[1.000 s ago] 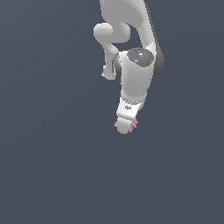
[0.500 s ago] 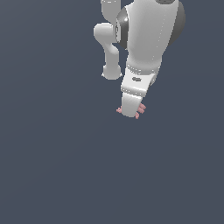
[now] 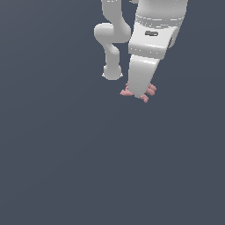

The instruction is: Pick up the object and move it to a goal position.

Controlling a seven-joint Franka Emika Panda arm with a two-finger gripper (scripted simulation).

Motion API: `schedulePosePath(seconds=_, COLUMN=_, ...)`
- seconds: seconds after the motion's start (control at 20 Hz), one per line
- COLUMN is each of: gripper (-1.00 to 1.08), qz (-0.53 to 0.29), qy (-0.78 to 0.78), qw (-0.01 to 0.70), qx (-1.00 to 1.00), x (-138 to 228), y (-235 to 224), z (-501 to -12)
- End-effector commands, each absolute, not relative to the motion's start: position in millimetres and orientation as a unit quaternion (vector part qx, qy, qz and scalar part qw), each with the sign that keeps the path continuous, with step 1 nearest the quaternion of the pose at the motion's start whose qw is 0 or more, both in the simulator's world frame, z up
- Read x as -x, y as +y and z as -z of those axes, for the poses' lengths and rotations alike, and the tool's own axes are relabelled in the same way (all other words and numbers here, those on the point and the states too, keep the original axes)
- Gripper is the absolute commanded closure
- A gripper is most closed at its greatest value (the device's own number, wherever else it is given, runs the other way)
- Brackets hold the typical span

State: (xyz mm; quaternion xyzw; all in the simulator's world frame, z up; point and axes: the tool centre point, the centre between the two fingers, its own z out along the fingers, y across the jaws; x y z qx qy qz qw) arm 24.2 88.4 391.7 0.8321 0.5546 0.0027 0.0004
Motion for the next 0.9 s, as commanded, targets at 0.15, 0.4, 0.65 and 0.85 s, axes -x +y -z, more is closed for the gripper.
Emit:
schedulePosePath(seconds=0.15, gripper=1.08, qz=-0.001, qy=0.554, qw=0.0, qx=-0.833, x=-28, y=90, z=-427)
schedulePosePath(seconds=0.4, gripper=1.08, qz=0.0, qy=0.553, qw=0.0, qx=-0.833, x=-31, y=92, z=-445)
schedulePosePath(seconds=0.65, gripper=1.08, qz=0.0, qy=0.553, qw=0.0, qx=-0.833, x=-32, y=92, z=-454)
schedulePosePath(seconds=0.85, gripper=1.08, qz=0.0, qy=0.553, qw=0.0, qx=-0.833, x=-33, y=92, z=-456)
